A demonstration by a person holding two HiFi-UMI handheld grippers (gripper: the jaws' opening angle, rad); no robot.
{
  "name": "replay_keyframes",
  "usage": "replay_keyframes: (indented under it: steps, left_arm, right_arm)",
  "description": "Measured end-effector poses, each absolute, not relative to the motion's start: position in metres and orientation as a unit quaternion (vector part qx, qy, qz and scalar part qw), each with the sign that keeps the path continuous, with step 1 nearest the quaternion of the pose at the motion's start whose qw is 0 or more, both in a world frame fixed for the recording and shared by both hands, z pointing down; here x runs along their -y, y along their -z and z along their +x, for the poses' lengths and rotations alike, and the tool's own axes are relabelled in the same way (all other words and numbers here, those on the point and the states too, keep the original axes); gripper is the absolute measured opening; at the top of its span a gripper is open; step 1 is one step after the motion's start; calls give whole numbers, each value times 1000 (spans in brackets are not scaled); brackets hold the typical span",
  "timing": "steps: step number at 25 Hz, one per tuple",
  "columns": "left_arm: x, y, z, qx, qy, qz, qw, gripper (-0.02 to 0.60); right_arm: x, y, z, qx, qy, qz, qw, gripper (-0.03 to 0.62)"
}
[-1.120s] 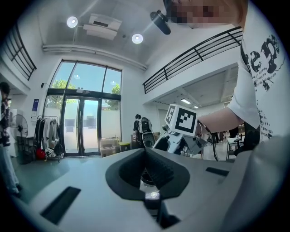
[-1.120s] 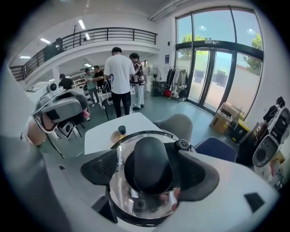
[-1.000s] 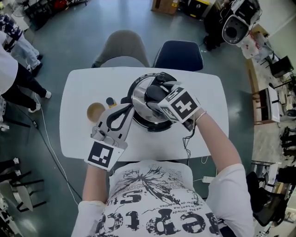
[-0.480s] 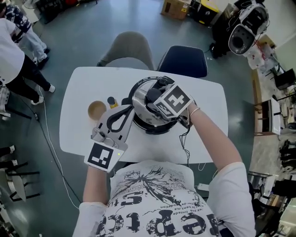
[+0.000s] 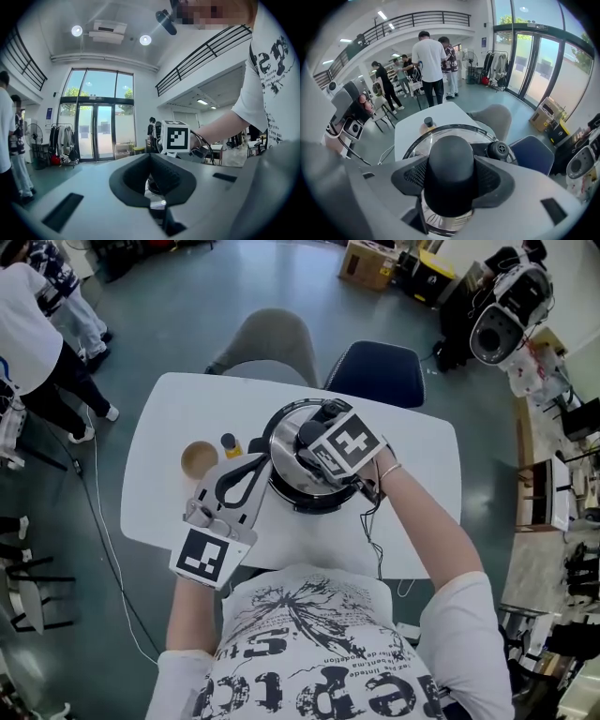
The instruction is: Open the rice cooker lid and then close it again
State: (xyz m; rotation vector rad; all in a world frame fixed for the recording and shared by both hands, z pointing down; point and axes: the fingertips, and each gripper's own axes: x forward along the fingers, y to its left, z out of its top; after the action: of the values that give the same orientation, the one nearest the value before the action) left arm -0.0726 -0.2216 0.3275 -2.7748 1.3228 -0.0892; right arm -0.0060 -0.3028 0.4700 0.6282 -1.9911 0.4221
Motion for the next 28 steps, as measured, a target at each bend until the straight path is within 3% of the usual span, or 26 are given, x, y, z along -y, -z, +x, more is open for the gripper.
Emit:
replay_keyframes:
  steps: [14,28]
  left_arm:
    - [218,-316,-60,-432,22,-901,33,12]
    - [172,-336,29,-428,22,-904,14,12]
  right_arm:
    - [287,-442,11,831,-178,264,456,293]
    - [229,-449,108,834,-188,272,441,293]
